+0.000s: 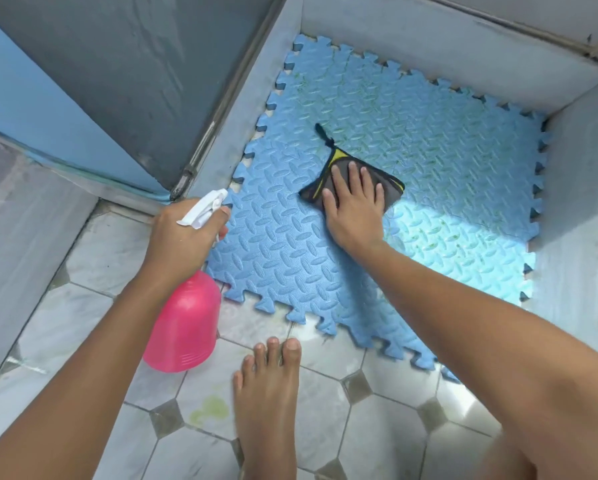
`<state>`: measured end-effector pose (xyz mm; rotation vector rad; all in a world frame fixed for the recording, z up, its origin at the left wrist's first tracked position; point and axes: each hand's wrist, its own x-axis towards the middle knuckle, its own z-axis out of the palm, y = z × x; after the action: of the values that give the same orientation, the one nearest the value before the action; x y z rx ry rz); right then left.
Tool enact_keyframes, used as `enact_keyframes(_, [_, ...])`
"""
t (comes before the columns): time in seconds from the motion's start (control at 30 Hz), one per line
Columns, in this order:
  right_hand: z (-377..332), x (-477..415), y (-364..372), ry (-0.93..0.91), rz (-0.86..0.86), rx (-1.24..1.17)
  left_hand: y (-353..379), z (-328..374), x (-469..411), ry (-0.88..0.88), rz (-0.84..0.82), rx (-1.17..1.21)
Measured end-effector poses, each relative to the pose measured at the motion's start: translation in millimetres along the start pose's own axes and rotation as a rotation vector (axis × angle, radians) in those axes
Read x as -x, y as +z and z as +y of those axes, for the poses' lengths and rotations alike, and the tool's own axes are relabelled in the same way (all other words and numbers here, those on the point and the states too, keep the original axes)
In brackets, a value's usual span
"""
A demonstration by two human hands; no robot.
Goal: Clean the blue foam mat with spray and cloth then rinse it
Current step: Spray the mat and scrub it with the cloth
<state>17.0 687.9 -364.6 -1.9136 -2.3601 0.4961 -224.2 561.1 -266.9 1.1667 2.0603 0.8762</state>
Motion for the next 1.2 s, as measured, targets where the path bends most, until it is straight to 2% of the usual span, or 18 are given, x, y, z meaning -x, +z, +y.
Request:
enact_keyframes(0.07, [-36,-8,5,0.007,0.016,-0.036,0,-2,-1,0.015,-0.014,0.003])
enact_keyframes(0.1, [-51,-3,10,-0.083,0.005,-0.056,1,-3,-2,0.015,-0.021,0.007])
enact_keyframes(0.23, [-72,66,40,-0.718,-0.101,0.040,1,-2,-3,0.013,-0.049,0.020])
enact_keyframes(0.33, [-37,116,43,-0.924,-0.167,0.093,2,-2,-5,-0.042,-0.088,0.035])
enact_keyframes(0.43, [28,121,21,-0.951,-0.224,0.133,5,0,-7,-0.108,-0.148,0.055])
enact_keyframes(0.5, [72,100,4,-0.874,-0.239,0.175,10,3,-6,-0.128,-0.181,0.069])
enact_keyframes(0.57, [103,67,-11,-0.677,-0.178,0.167,15,8,-6,-0.116,-0.230,0.063])
enact_keyframes(0.67, [119,26,-29,-0.273,-0.049,0.095,25,12,-6,-0.095,-0.328,-0.018])
enact_keyframes(0.7, [118,21,-32,-0.208,-0.018,0.094,28,15,-6,-0.074,-0.366,-0.057])
enact_keyframes(0.73, [115,22,-30,-0.219,0.006,0.107,31,18,-5,-0.037,-0.405,-0.097])
enact_keyframes(0.8, [109,41,-24,-0.456,0.036,0.150,42,29,-3,0.043,-0.466,-0.174])
enact_keyframes(0.9, [105,82,-18,-0.895,-0.132,0.179,59,47,-5,0.085,-0.515,-0.199])
enact_keyframes(0.97, [117,87,-27,-1.023,-0.233,0.198,76,61,-5,0.124,-0.563,-0.228])
enact_keyframes(1.0, [129,81,-34,-1.012,-0.243,0.214,85,64,-5,0.143,-0.589,-0.244])
enact_keyframes(1.07, [167,64,-51,-0.844,-0.193,0.239,101,62,-4,0.170,-0.633,-0.273])
enact_keyframes(1.1, [191,55,-61,-0.697,-0.134,0.245,107,60,-3,0.196,-0.653,-0.298])
enact_keyframes(1.2, [260,51,-88,-0.079,0.044,0.126,118,54,2,0.255,-0.680,-0.381])
